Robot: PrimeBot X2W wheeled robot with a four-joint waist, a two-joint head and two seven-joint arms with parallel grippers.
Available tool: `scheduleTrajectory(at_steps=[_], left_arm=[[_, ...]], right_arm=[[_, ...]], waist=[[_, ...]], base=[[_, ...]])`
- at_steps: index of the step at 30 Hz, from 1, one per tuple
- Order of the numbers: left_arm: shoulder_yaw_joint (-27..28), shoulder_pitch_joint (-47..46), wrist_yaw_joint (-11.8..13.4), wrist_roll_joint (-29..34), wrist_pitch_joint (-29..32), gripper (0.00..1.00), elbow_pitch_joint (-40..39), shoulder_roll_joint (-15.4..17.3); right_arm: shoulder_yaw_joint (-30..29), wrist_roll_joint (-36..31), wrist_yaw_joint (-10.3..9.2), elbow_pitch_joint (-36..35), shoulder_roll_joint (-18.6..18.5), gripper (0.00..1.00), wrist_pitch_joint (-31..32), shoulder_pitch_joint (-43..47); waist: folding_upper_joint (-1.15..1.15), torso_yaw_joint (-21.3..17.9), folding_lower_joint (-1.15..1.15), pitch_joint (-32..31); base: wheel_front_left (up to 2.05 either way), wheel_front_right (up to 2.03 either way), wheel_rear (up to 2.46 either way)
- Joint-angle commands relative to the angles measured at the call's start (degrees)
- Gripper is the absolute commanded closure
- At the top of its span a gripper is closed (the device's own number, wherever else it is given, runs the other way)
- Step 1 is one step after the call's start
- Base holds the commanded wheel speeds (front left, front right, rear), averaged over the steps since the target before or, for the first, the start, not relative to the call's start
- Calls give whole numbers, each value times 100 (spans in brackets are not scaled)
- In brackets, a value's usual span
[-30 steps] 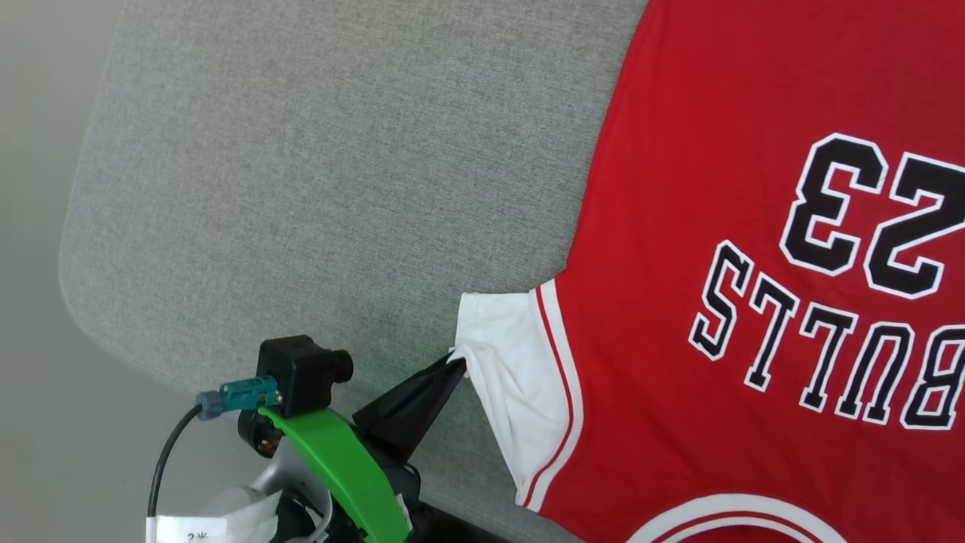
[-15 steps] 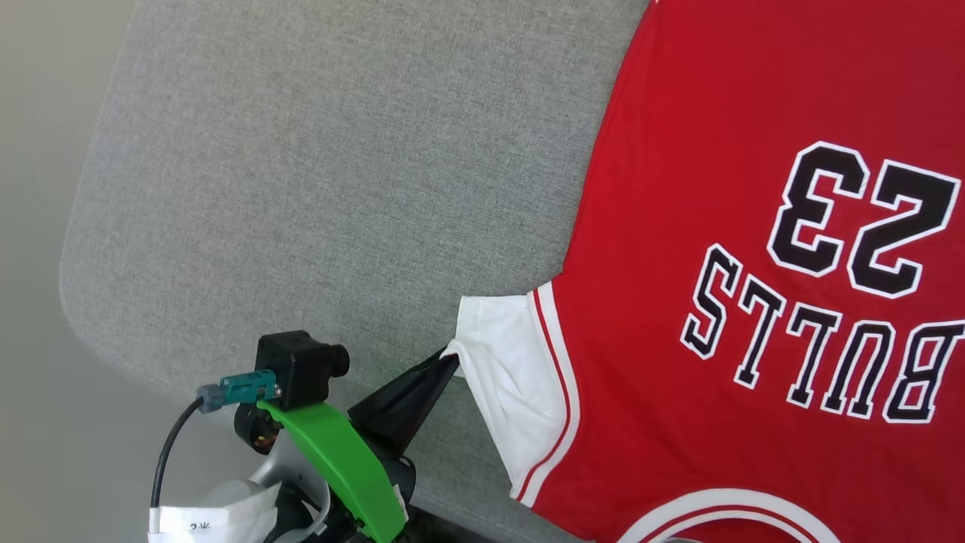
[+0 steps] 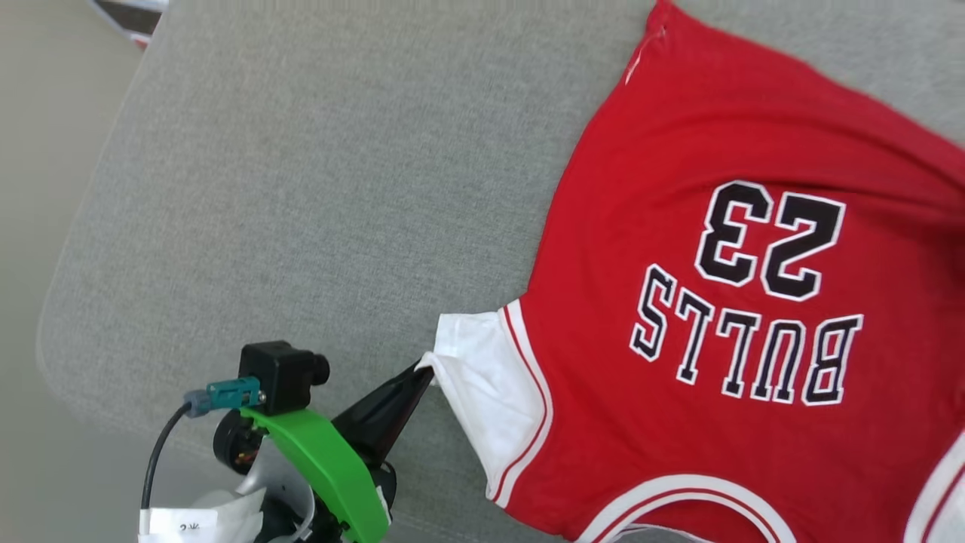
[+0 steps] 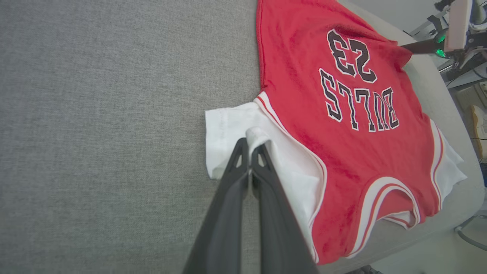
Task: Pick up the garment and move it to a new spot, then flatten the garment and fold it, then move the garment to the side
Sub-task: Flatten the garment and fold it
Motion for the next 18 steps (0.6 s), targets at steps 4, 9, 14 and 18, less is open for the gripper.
scheduleTrajectory(at_steps=[4,9,14,18], left_arm=[[23,242,126,-127,14,100,58,73],[67,498,251,-195,-21,100,92,144],[157,734,286,-343,-175,100,47,123],[168,856,334,-378,-229,100,57,112]], right_arm=[[180,167,-4,94,118,100,-254,795],[172,368,-4,-39,162,100,-570,1389],[82,457,-4,-271,172,100,-845,2000],[-62,511,-4,-423,227,100,-966,2503]], waist=[[0,-639,0,-928],[0,-892,0,-1333],[0,-1149,0,-1642],[0,-1283,0,-1842]], base=[[0,0,0],[0,0,0],[0,0,0],[0,0,0]])
